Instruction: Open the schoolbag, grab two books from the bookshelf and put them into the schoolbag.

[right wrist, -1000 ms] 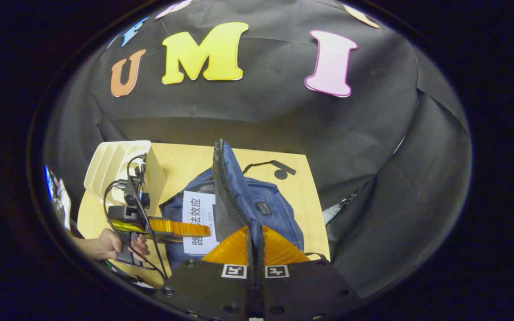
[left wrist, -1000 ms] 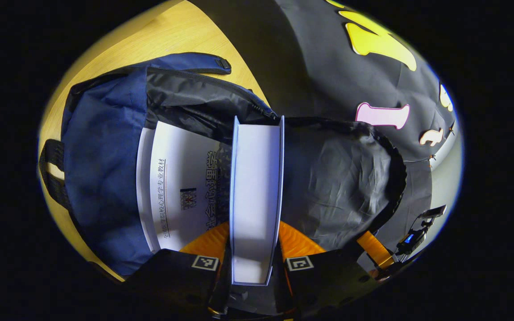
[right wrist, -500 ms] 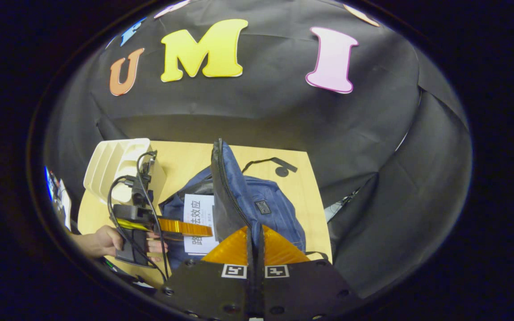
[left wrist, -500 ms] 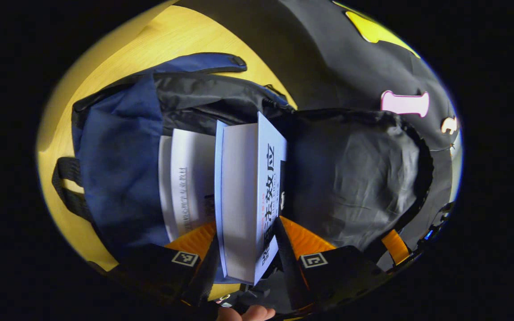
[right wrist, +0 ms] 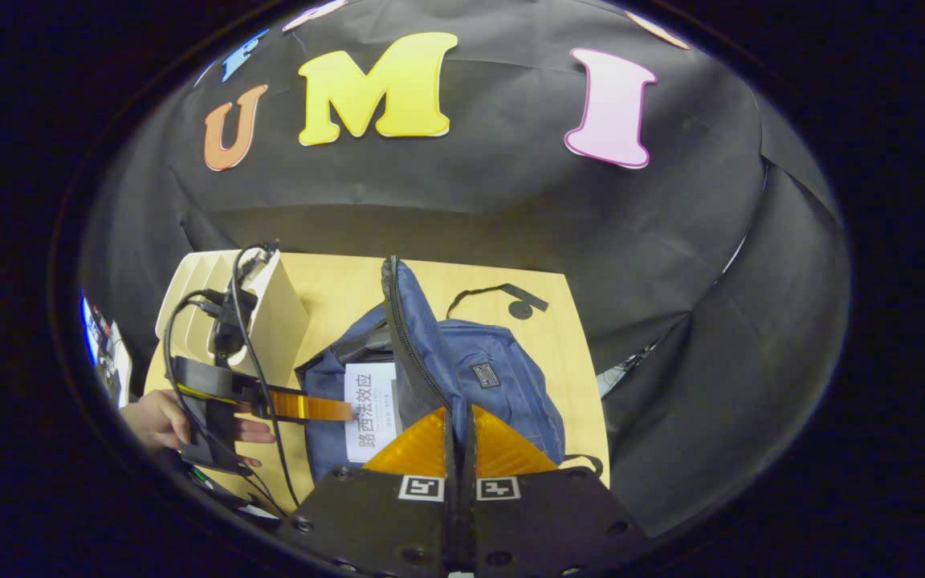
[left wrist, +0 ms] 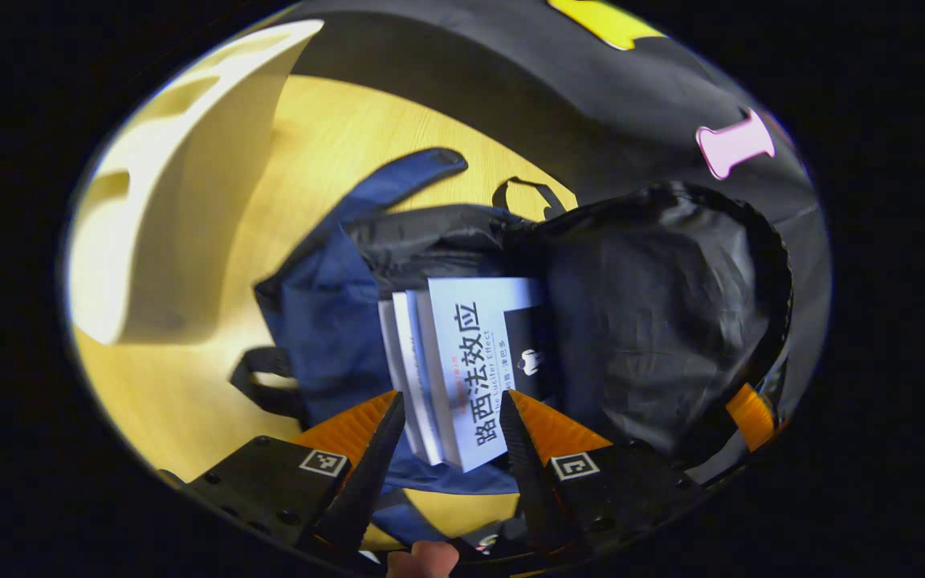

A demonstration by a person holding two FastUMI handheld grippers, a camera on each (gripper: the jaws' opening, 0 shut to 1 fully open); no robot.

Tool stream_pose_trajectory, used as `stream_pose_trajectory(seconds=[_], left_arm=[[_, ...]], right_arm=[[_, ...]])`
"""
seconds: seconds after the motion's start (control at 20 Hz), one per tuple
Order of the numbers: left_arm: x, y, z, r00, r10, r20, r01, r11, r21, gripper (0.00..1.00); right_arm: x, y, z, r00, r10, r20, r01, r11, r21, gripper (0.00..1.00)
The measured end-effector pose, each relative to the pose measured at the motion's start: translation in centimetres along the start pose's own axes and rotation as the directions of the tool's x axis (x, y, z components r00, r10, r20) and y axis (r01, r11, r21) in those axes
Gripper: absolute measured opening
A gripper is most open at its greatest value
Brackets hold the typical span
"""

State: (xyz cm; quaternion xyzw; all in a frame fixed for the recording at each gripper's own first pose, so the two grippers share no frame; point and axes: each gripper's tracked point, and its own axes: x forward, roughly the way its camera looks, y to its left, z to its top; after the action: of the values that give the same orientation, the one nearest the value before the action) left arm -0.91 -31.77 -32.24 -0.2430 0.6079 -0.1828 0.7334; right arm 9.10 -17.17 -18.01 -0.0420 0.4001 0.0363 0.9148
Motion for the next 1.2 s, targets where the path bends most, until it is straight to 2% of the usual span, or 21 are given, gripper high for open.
stream_pose_trajectory(seconds=[0.1,0.3,0.45,0.65,0.85,1.1,1.2], left_arm=[[-2.1,1.2,0.7,0.997,0.072,0.038,-0.075,0.995,0.068,0.77],[-5.8,2.9,1.2,0.987,0.143,0.075,-0.151,0.98,0.125,0.77],[-9.2,4.4,2.1,0.969,0.196,0.152,-0.223,0.958,0.182,0.77],[-14.6,4.6,4.6,0.931,0.207,0.3,-0.273,0.941,0.2,0.77],[-21.0,4.7,7.4,0.859,0.184,0.478,-0.298,0.938,0.175,0.76],[-29.0,5.9,10.0,0.731,0.16,0.664,-0.35,0.922,0.163,0.76],[-31.4,6.4,10.2,0.691,0.152,0.707,-0.358,0.921,0.152,0.77]], right_arm=[[0.0,0.6,-0.2,1.0,0.008,0.003,-0.008,1.0,0.005,0.0],[-0.2,2.1,-0.5,1.0,0.026,0.015,-0.026,1.0,0.008,0.0],[-0.5,3.5,-1.0,0.999,0.036,0.026,-0.036,0.999,0.011,0.0],[-0.9,5.7,-1.8,0.998,0.047,0.036,-0.048,0.999,0.016,0.0],[-0.9,8.0,-2.8,0.998,0.053,0.042,-0.054,0.998,0.027,0.0],[-0.3,10.6,-3.8,0.998,0.047,0.036,-0.049,0.997,0.057,0.0],[0.1,11.8,-4.5,0.999,0.044,0.029,-0.046,0.998,0.051,0.05]])
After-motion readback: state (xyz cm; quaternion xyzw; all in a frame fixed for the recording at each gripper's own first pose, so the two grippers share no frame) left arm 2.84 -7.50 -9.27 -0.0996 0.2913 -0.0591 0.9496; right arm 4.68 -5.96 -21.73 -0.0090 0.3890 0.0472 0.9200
